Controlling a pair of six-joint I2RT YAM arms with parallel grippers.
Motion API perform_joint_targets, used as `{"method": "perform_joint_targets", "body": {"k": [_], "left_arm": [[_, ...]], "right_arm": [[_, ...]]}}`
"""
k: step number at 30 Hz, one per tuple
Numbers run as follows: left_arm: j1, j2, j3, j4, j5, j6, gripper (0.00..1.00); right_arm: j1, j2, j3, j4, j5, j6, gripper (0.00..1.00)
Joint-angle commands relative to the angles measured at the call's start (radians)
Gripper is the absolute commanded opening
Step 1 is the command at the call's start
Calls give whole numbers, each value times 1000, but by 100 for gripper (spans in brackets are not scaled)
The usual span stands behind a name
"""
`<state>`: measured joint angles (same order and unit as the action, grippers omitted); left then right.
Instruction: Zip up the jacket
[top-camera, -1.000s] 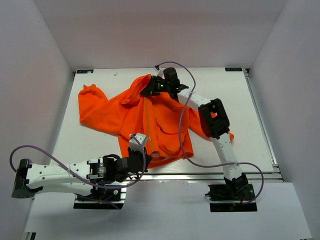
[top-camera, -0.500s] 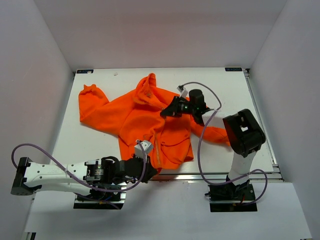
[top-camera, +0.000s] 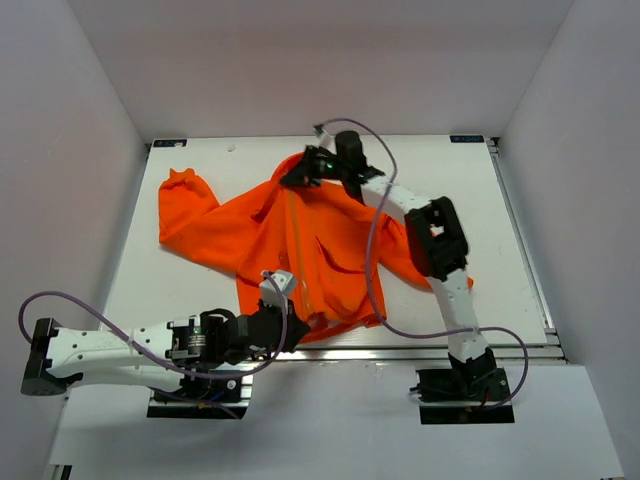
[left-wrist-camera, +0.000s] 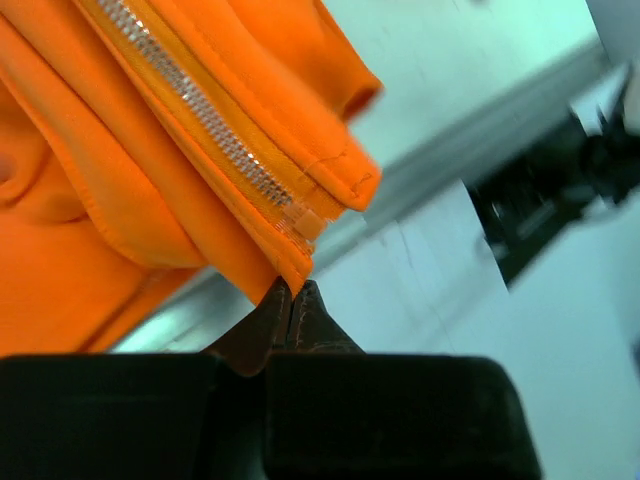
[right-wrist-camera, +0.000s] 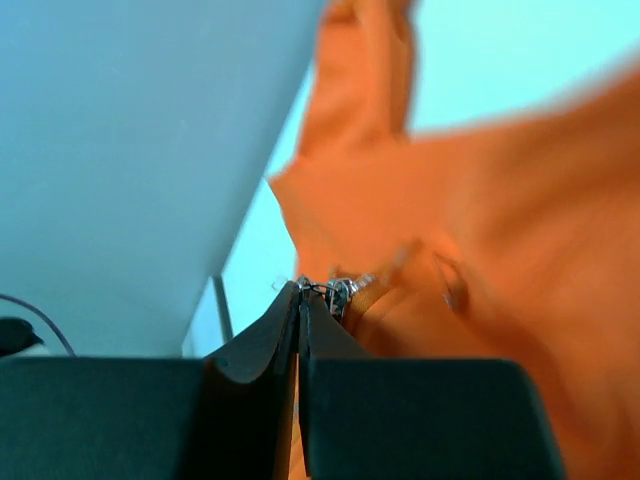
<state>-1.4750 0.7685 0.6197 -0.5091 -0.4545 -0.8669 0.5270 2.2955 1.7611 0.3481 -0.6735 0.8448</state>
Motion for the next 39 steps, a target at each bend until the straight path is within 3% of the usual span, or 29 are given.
{"method": "perform_joint_targets", "body": {"k": [1,3,4,8,12,17,20,25,30,31,32,34,35,37,39], "left_arm": [[-39,-20,41,6,184,-29,0],[-44,-18,48,-3,188,-43,0],[-45,-20,52,-6,188,-47,0],[-51,-26,71,-35,214,-87,0],[-65,-24,104,-98,255,-161,0],[-122,-66,110,-152,248,-276,0],[-130,-22,164,-202,237,-268,0],[-131,40,215,-259,221,-251,0],[-131,-3,170,-230,174,-273,0],[-131,-2,170,-232,168,-277,3],[-131,3,170,-232,165,-280,13],[-131,12,173,-236,168,-285,78],[-131,24,175,-241,169,-287,97],[-131,37,192,-246,157,-284,98],[-130,61,209,-249,113,-274,98]], "right_arm": [[-50,224,592,-183,350,-98,0],[-67,313,762,-213,385,-51,0],[-82,312,768,-168,397,-47,0],[-90,167,473,-35,469,-110,0],[-107,240,639,-101,541,-141,0],[-145,289,647,-20,753,-165,0],[-165,314,664,26,790,-203,0],[-202,329,650,71,712,-196,0],[-199,259,519,129,432,-175,0],[-197,243,494,134,387,-177,20],[-196,219,433,143,312,-177,36],[-193,132,350,160,212,-170,89],[-193,95,254,184,200,-164,89],[-194,-8,183,201,117,-171,89],[-194,-109,132,80,112,-219,89]]}}
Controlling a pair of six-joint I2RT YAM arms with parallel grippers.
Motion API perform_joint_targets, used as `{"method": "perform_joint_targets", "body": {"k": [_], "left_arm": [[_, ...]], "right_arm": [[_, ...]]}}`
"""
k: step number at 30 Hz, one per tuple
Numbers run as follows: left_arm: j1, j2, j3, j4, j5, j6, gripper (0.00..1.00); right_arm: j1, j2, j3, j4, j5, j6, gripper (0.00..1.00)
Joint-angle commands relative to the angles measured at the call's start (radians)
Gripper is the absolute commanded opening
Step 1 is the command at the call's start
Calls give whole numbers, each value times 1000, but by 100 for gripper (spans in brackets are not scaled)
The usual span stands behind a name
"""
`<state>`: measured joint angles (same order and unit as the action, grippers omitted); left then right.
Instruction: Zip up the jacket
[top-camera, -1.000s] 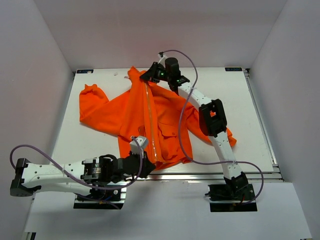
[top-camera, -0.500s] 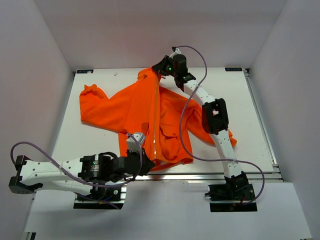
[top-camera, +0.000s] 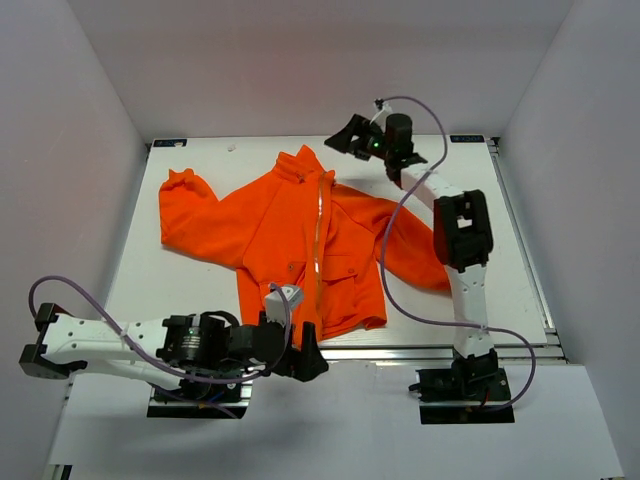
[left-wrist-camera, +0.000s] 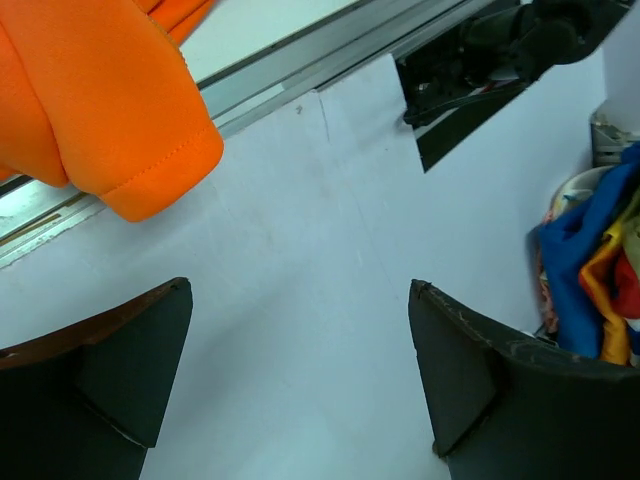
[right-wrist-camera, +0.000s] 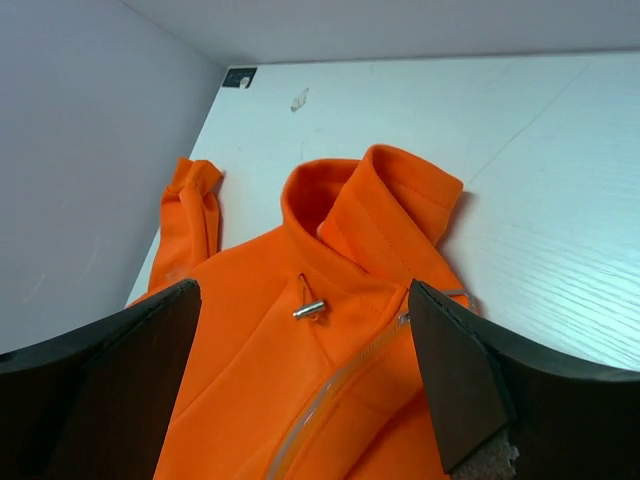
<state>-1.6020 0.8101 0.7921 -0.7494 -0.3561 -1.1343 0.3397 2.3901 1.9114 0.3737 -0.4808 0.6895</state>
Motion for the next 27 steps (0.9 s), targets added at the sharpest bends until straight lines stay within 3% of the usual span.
{"method": "perform_joint_targets", "body": {"k": [1,5,7,8,9,10,11,12,13,16,17,19,22,27], "left_arm": [[-3,30,64,-13,-10,-5,98],[34,101,136,-54,-211,-54,98],[165,141,160,-114,-221,-74,98],[403,146,157,-88,-163,-20,98],[525,146,133,-27,-3,54,98],[645,146,110,93,53,177,98],[848,159,98,137,98,221,98],[943,182,114,157,126,260,98],[1116,258,145,166,184,331,98],[1336,410,310,122,296,428,98],[1457,516,353,104,321,453,98],[1548,636,484,23,242,476,98],[1589,684,584,-45,117,481,98],[1737,608,510,25,221,499,98]], "right_arm": [[-8,-235,-26,-3,-62,-108,89],[-45,-408,-126,-246,2,-176,89],[-74,-515,-227,-352,33,-160,89],[-100,-590,-270,-367,44,-162,89],[-110,-629,-357,-407,65,-166,89],[-119,-661,-394,-423,108,-176,89],[-136,-730,-434,-433,137,-192,89],[-145,-762,-504,-461,169,-197,89],[-156,-791,-532,-482,221,-202,89],[-211,-884,-609,-594,313,-211,89],[-235,-916,-623,-623,333,-212,90],[-255,-956,-658,-685,369,-234,89],[-257,-990,-702,-728,436,-251,89],[-258,-1026,-802,-763,504,-274,89]]}}
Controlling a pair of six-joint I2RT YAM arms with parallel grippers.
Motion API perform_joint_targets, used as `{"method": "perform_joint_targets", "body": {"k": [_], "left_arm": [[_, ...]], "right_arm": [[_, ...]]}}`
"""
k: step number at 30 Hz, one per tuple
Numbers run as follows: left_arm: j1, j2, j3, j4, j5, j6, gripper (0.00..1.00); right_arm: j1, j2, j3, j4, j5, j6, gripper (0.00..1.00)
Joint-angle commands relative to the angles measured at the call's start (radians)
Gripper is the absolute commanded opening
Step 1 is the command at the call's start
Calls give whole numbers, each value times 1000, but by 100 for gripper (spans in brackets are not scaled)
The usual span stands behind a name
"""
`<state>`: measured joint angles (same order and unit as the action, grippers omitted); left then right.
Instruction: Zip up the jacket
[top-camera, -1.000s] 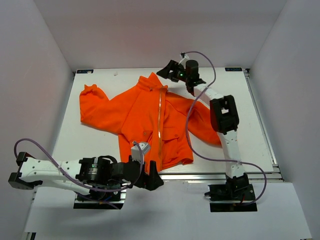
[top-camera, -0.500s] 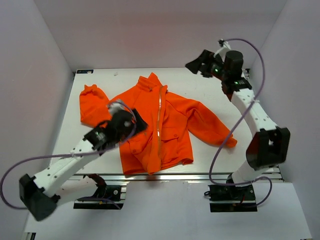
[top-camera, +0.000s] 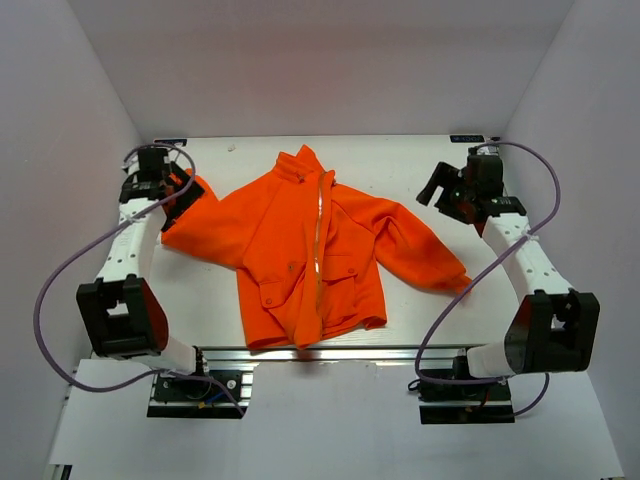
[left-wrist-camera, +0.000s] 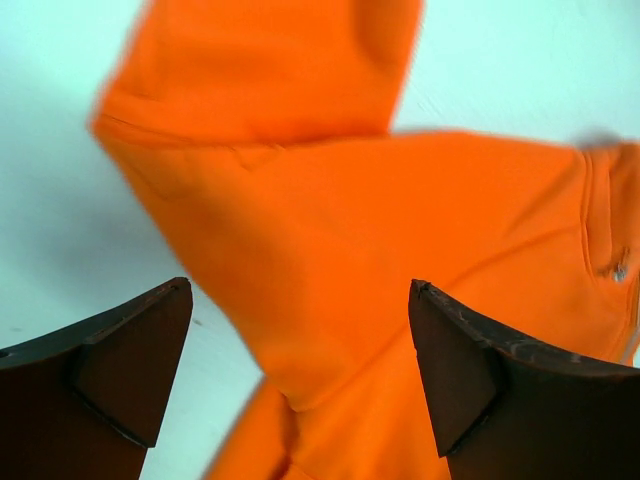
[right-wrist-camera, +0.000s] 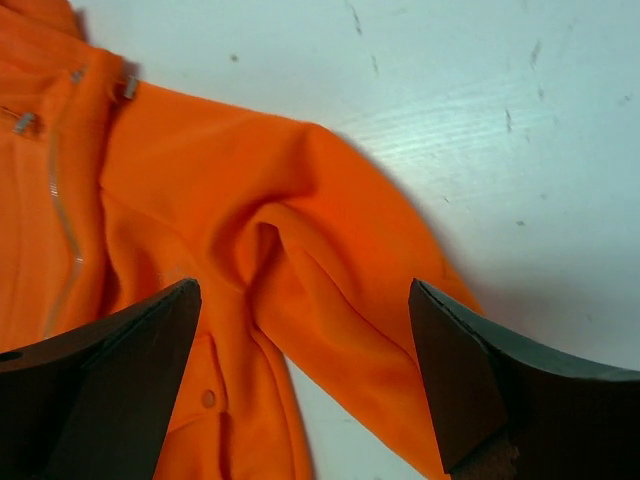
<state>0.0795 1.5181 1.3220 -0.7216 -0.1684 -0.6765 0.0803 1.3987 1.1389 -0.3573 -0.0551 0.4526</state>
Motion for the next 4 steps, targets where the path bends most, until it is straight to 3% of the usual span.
{"method": "perform_joint_targets", "body": {"k": [1,4], "left_arm": [[58,-120,-53,29,24,60,98],[59,-211,-122,80,-5,72,98]], "right_arm": [[-1,-40,-43,-22,64,-43,89],[-1,-76,-99,56,-11,-42,89]]}}
